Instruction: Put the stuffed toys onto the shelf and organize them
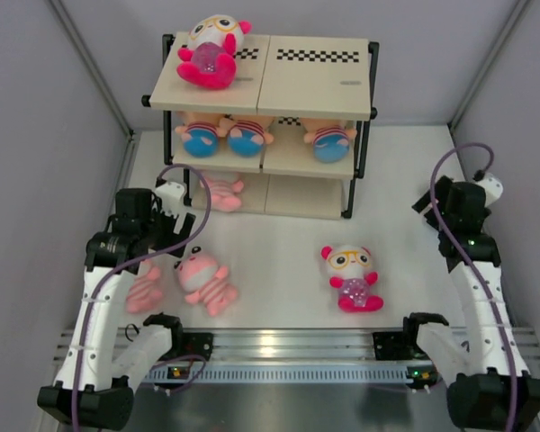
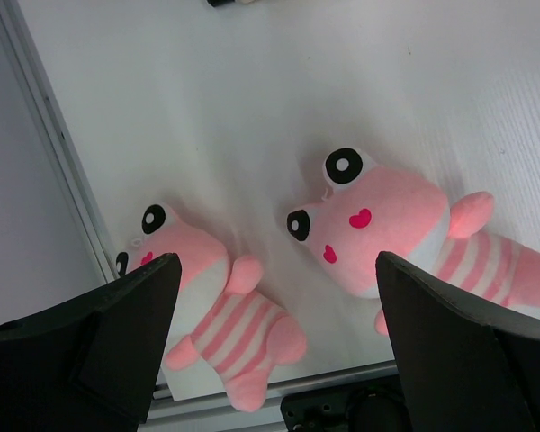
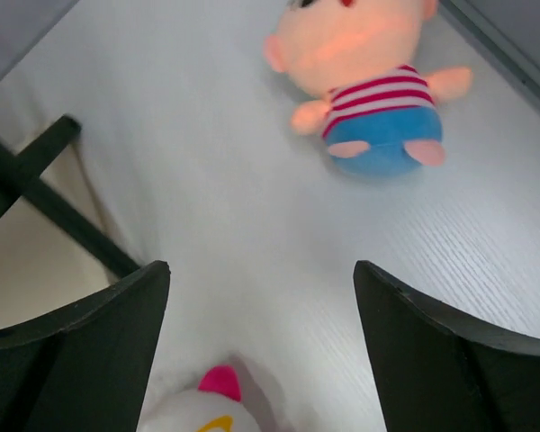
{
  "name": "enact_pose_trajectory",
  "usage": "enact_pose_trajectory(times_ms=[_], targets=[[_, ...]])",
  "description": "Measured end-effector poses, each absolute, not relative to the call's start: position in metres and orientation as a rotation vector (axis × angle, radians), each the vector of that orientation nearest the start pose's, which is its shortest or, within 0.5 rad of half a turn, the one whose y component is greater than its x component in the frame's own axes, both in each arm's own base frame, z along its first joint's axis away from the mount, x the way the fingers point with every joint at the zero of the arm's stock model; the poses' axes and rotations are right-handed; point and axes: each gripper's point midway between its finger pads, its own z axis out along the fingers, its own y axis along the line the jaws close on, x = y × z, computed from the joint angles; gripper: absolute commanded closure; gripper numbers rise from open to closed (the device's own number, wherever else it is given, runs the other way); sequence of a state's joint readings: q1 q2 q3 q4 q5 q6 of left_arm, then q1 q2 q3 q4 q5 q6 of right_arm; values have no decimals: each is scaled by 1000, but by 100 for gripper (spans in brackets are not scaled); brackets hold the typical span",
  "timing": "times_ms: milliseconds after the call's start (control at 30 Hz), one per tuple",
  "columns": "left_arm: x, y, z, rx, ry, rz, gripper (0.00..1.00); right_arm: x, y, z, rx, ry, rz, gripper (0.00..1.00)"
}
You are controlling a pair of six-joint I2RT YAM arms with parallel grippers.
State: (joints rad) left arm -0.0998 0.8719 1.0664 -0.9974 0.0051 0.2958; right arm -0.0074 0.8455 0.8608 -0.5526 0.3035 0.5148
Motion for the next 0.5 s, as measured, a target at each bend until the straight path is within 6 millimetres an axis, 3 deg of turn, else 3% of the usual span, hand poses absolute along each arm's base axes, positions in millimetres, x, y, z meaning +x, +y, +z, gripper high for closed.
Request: enact_pose_trajectory(times_ms=[200, 333, 500], targets=[[222, -11, 217, 474, 2313, 93, 5, 292, -114, 152, 1177, 1883, 73, 21], [222, -9, 217, 480, 2313, 105, 5, 310, -120, 117, 1249, 1948, 109, 21], [222, -5, 216, 483, 2324, 132, 5, 326, -127, 93, 1290, 1998, 106, 22]])
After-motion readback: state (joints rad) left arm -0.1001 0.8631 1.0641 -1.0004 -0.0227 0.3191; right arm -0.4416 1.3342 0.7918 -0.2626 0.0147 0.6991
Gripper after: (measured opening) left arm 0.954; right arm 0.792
